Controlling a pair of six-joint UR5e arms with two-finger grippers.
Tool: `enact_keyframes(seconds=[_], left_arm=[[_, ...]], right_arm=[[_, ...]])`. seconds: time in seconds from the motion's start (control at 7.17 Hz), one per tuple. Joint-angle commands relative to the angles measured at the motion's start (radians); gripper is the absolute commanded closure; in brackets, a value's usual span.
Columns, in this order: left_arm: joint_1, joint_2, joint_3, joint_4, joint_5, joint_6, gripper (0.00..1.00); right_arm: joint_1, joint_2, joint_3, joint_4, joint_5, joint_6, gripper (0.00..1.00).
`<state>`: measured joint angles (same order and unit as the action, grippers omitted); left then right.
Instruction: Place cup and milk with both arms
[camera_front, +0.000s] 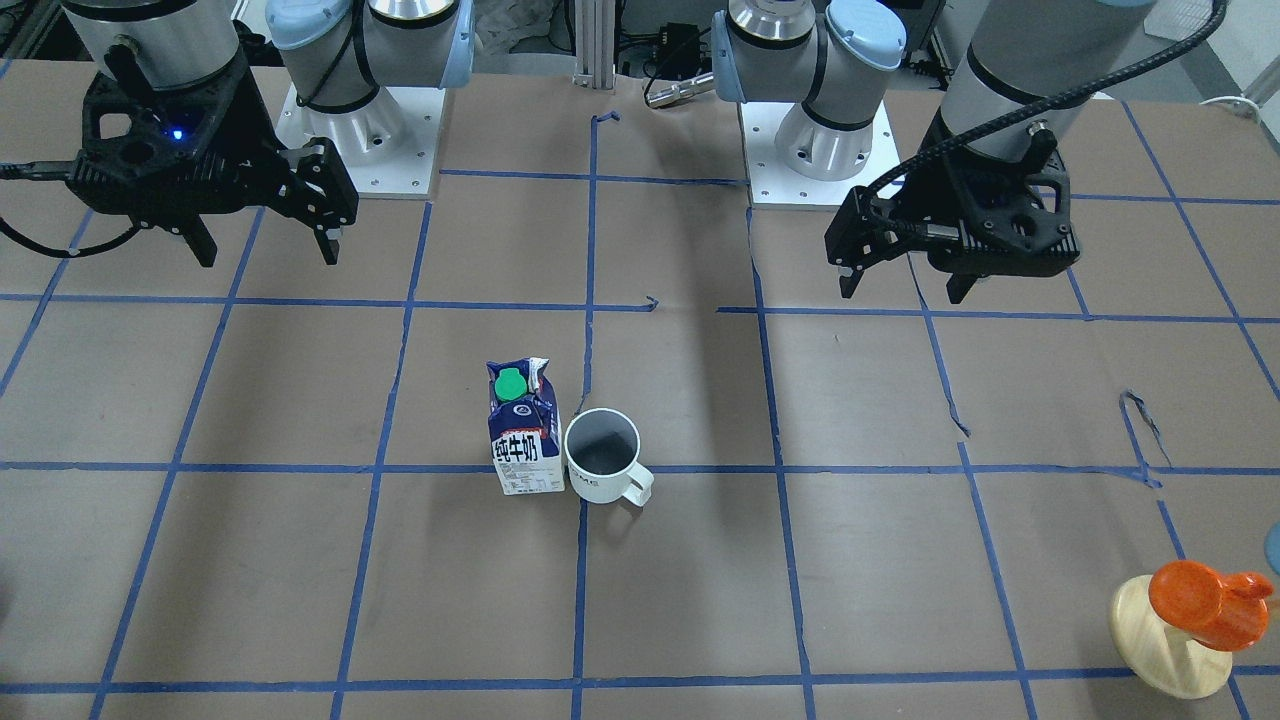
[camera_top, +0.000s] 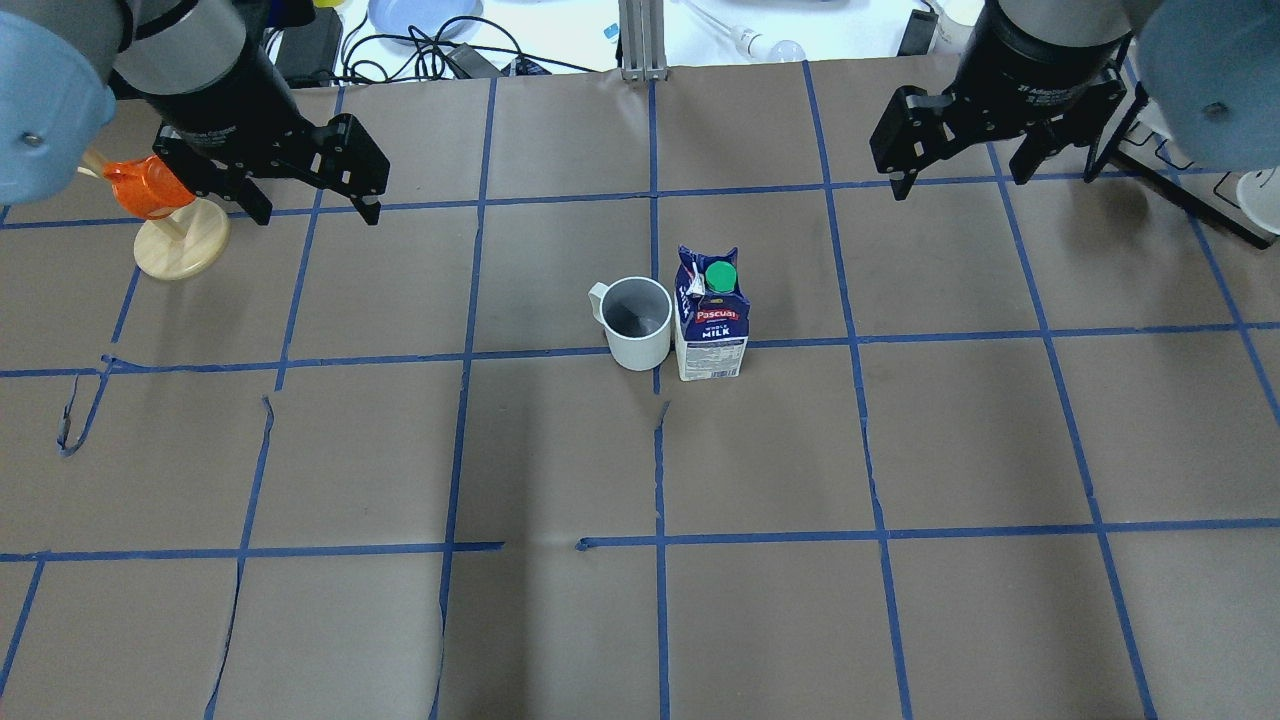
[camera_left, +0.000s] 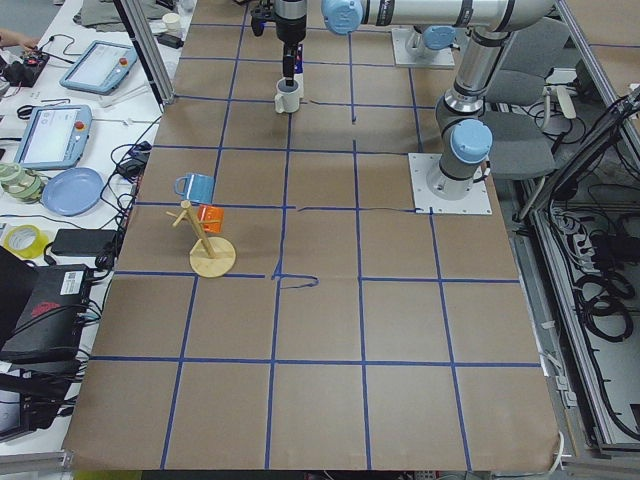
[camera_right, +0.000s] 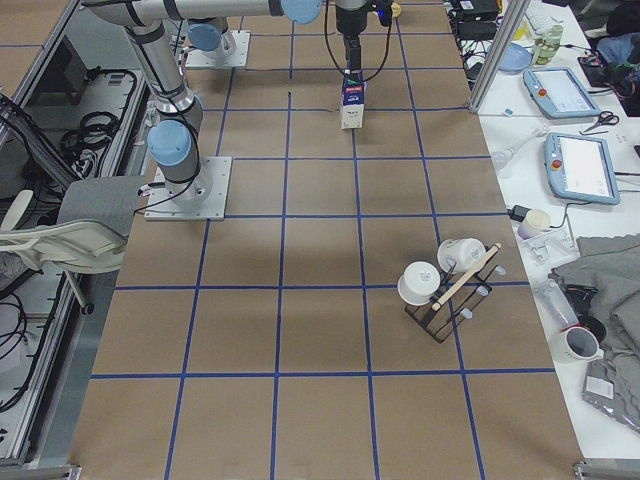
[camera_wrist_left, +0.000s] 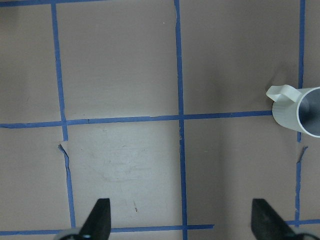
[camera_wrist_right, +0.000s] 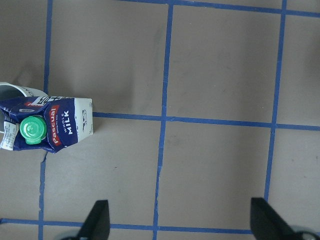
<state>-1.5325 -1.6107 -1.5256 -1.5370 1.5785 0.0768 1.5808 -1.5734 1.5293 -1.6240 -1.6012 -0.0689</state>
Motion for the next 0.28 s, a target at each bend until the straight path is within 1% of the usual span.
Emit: enact_keyframes(seconds=[0.0,0.14], left_arm=[[0.000,0.000,-0.001,0.000,0.000,0.000,0.00],[0.000,0.000,-0.002,0.000,0.000,0.000,0.00]], right_arm=[[-0.001,0.003,-0.001,-0.005,-0.002,-0.002,0.00],[-0.001,0.003,-0.001,-0.005,0.000,-0.002,0.00]])
